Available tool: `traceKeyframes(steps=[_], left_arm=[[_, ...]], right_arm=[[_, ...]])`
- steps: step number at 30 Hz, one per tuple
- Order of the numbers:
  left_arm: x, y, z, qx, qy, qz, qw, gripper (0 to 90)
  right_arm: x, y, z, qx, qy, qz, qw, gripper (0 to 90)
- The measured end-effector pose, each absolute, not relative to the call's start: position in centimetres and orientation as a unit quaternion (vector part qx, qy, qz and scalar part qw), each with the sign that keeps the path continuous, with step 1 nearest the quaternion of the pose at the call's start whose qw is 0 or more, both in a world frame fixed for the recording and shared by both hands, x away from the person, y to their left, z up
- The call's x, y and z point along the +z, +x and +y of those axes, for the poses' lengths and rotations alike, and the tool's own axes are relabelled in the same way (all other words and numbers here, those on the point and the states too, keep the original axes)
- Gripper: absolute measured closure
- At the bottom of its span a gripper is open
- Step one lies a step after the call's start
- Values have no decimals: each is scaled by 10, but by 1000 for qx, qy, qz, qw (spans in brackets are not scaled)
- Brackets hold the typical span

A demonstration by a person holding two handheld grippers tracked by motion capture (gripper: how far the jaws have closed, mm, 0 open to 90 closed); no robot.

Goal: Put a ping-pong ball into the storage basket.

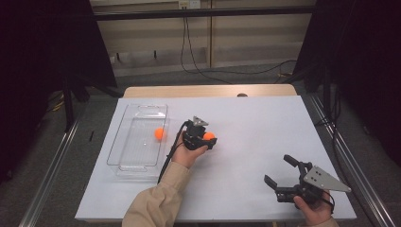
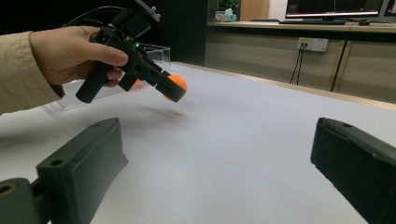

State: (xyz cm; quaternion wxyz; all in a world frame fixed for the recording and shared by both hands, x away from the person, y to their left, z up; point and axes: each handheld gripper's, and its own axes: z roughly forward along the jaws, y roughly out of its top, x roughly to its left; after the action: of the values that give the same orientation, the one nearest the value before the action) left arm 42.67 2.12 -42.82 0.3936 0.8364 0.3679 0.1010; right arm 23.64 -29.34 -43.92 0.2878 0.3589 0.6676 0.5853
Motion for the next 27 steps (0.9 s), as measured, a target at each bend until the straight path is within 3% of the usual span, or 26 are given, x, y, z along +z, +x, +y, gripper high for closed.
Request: traceKeyframes(steps=[27], left_arm=[[-418,424,35,101,829,379,399,509]], right_arm=[[-439,236,-293,586,357,668,288,21]])
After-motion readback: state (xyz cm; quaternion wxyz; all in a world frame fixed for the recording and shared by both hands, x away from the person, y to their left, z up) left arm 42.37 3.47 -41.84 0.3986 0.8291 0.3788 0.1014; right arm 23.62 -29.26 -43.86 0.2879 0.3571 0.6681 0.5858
